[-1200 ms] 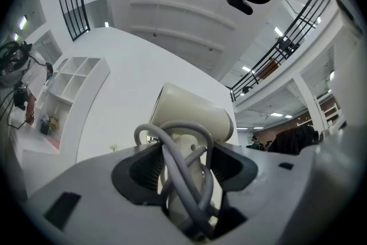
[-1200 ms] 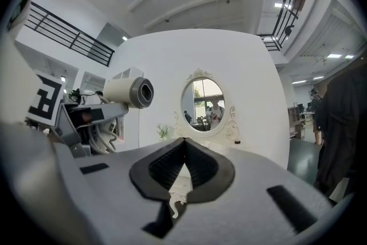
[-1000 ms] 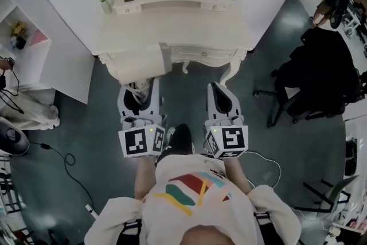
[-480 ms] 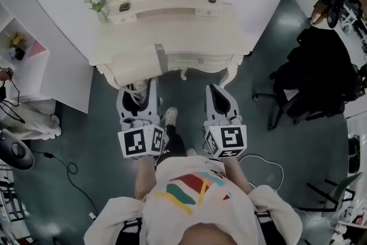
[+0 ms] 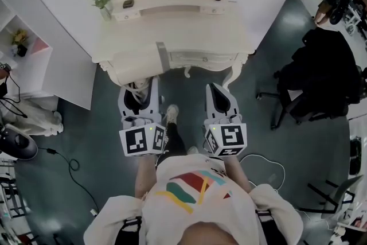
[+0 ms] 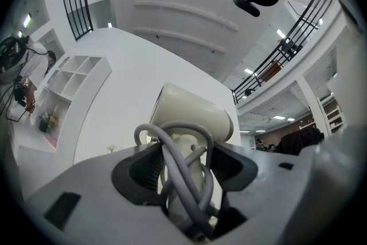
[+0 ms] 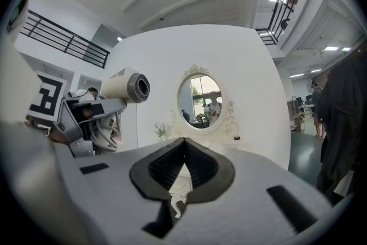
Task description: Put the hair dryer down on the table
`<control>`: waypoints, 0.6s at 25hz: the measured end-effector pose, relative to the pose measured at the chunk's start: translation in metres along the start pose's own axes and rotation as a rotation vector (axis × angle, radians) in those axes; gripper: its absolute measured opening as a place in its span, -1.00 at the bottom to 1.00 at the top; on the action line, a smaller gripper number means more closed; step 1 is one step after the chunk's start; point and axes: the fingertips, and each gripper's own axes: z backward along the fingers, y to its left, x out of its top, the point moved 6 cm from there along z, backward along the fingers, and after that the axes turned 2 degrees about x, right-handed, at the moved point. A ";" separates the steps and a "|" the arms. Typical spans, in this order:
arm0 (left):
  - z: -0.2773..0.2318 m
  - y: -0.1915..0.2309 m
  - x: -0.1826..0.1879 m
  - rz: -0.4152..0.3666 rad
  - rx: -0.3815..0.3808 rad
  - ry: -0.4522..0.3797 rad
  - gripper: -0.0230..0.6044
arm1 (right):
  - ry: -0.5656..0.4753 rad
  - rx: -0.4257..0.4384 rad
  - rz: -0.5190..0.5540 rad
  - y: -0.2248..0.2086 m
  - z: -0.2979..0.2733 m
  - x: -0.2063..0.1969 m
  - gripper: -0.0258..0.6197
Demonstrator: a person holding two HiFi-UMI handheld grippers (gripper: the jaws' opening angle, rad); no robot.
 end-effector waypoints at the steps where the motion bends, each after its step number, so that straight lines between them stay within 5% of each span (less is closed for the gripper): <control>1: -0.001 0.001 0.001 0.001 -0.001 -0.001 -0.15 | 0.001 0.000 0.000 0.000 -0.001 0.000 -0.92; 15: -0.032 0.012 -0.012 0.030 0.005 0.022 -0.15 | 0.031 -0.004 -0.006 -0.007 -0.028 -0.004 -0.92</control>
